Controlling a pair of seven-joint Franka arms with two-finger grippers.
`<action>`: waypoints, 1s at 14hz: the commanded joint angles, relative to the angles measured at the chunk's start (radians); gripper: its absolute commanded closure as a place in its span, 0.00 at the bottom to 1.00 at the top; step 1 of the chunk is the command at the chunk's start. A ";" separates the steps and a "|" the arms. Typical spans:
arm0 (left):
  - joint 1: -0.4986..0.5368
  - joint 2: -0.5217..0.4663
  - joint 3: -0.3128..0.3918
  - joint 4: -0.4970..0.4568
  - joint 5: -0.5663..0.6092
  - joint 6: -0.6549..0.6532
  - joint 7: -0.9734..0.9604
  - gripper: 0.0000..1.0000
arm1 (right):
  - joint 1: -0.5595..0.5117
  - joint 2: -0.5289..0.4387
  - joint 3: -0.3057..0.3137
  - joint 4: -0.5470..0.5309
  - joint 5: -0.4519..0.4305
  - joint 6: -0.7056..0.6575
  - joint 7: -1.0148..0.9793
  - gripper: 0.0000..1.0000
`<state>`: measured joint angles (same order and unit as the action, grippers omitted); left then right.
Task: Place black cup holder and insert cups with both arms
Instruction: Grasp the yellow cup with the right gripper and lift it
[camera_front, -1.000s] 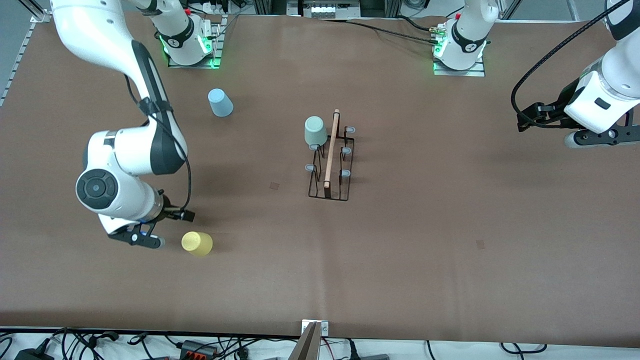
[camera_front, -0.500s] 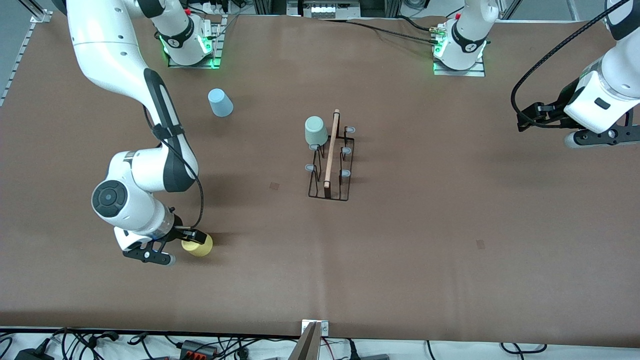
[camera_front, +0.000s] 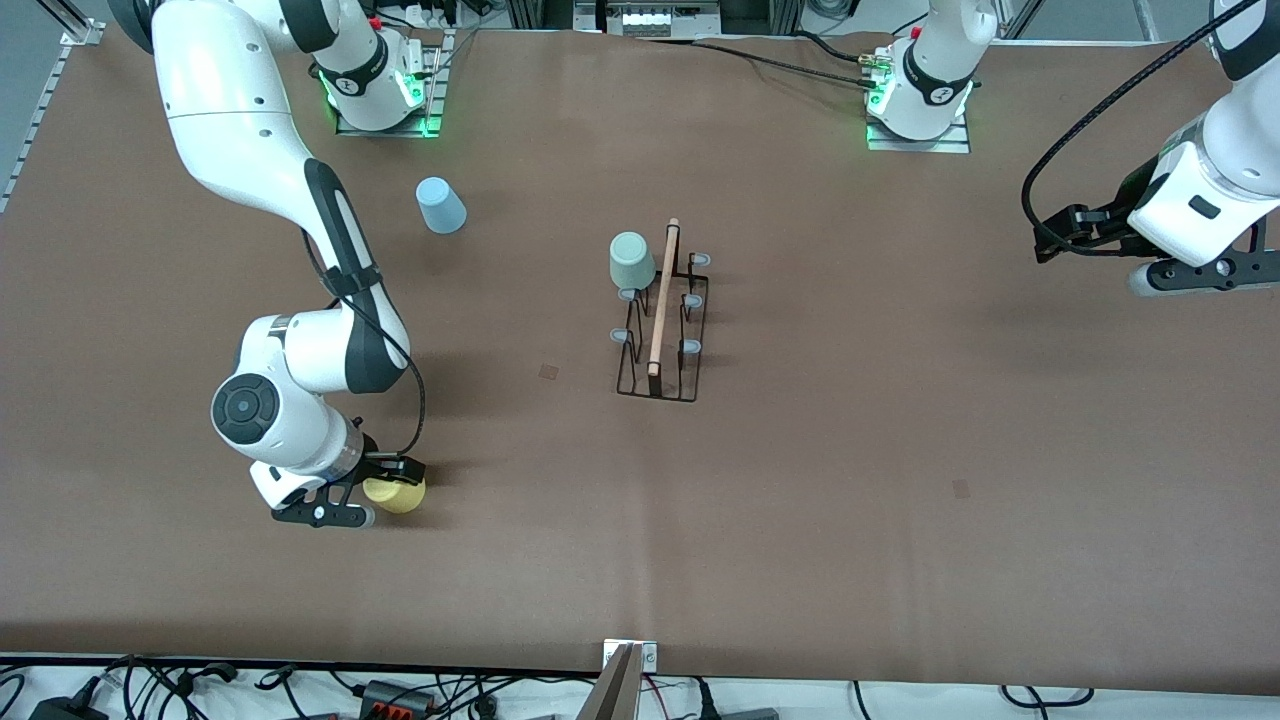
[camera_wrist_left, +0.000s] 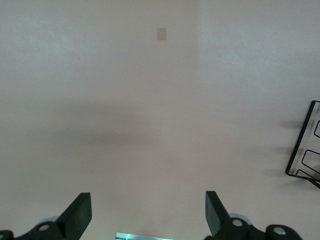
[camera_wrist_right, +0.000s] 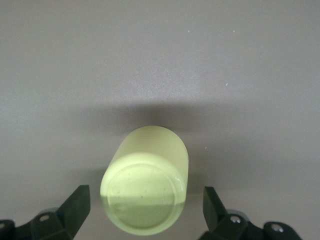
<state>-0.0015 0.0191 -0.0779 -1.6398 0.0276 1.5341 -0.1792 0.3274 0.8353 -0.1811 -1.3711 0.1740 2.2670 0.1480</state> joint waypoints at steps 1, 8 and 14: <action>0.008 -0.010 -0.005 0.005 -0.012 -0.012 0.012 0.00 | -0.016 0.030 0.015 0.047 0.007 0.026 -0.044 0.24; 0.008 -0.010 -0.005 0.005 -0.012 -0.012 0.012 0.00 | -0.004 0.004 0.015 0.069 0.002 -0.041 -0.044 0.79; 0.008 -0.010 -0.005 0.005 -0.012 -0.012 0.010 0.00 | 0.140 -0.191 0.017 0.078 0.015 -0.420 0.017 0.79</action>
<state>-0.0015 0.0191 -0.0779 -1.6399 0.0276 1.5339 -0.1792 0.4038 0.7306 -0.1627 -1.2631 0.1809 1.9426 0.1263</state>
